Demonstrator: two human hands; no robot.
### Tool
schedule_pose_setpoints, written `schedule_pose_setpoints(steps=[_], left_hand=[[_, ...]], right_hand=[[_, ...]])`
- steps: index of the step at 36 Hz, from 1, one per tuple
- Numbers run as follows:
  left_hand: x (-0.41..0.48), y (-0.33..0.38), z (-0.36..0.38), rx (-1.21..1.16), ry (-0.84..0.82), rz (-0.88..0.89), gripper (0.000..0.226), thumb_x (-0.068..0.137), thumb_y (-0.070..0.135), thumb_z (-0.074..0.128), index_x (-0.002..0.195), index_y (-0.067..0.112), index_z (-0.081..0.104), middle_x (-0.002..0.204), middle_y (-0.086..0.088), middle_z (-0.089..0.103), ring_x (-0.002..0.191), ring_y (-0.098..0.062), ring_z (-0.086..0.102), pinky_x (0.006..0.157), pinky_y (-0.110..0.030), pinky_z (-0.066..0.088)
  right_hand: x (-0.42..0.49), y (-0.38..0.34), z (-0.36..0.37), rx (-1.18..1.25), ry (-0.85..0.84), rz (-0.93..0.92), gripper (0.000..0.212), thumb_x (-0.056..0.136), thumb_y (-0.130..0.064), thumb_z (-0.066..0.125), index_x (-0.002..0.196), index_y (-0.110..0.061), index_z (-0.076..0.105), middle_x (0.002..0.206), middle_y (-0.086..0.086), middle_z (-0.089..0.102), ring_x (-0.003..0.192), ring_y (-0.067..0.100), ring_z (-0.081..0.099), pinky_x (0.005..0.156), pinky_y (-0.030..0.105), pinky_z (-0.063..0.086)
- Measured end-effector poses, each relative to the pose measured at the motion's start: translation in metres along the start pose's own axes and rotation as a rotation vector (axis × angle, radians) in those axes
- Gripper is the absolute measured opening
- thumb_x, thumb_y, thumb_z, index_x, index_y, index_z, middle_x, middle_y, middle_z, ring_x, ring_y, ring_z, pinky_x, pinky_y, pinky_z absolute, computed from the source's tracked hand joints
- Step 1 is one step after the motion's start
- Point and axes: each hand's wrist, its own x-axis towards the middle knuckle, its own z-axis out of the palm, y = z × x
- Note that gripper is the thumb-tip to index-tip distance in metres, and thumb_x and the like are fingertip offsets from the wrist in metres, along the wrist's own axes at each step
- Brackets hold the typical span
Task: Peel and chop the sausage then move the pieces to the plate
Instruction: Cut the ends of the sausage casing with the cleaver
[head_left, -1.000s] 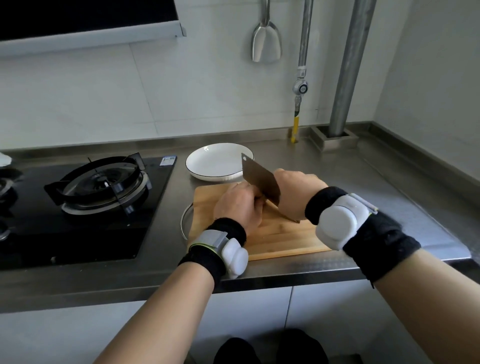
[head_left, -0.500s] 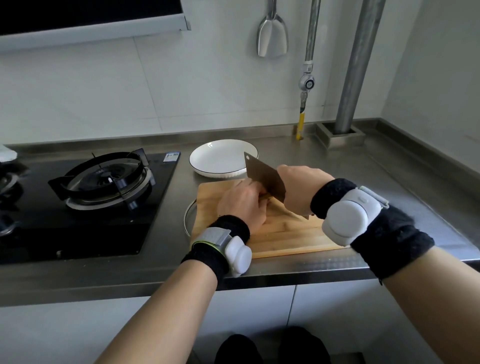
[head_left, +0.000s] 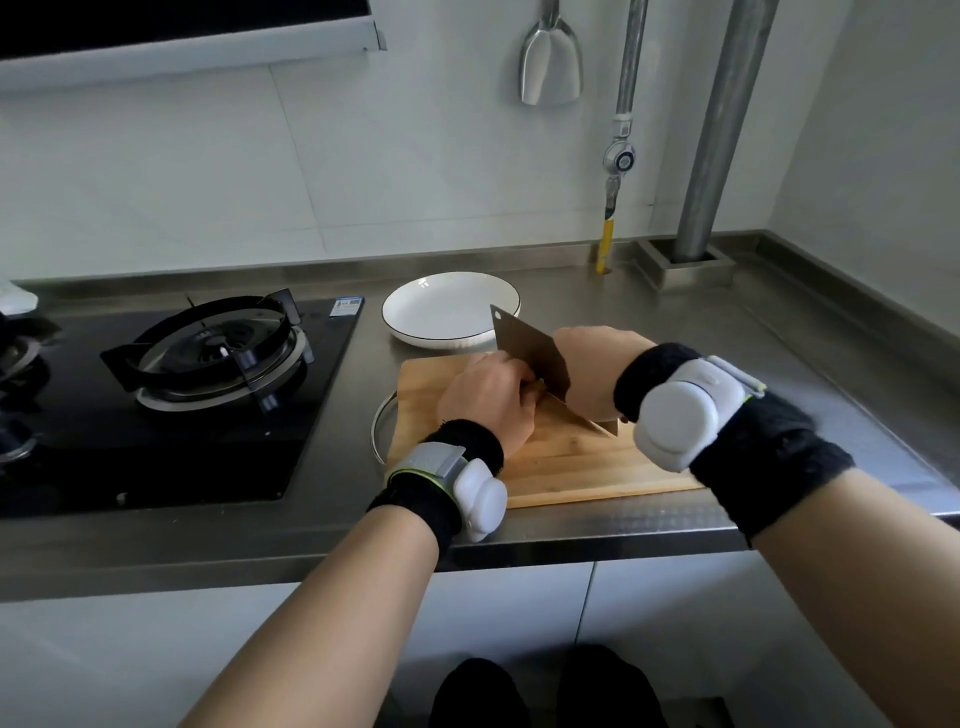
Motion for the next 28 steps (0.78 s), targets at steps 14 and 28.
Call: schedule_pose_setpoints(steps=[14, 28], left_hand=[[-0.002, 0.001, -0.003, 0.035, 0.025, -0.045, 0.02, 0.091, 0.037, 0.059, 0.106, 0.026, 0.064, 0.106, 0.003, 0.064, 0.106, -0.02, 0.056, 0.086, -0.039, 0.053], [-0.005, 0.003, -0.005, 0.086, -0.024, -0.057, 0.03, 0.081, 0.032, 0.055, 0.108, 0.025, 0.064, 0.107, 0.003, 0.058, 0.106, -0.022, 0.051, 0.084, -0.036, 0.049]], right_hand=[[-0.007, 0.022, -0.002, 0.182, 0.195, 0.041, 0.026, 0.088, -0.014, 0.052, 0.114, -0.018, 0.052, 0.085, 0.002, 0.058, 0.072, 0.025, 0.061, 0.063, 0.036, 0.052], [0.006, 0.021, 0.044, -0.228, 0.264, 0.216, 0.039, 0.093, -0.013, 0.042, 0.132, -0.013, 0.048, 0.129, 0.009, 0.044, 0.125, 0.037, 0.032, 0.094, 0.038, 0.047]])
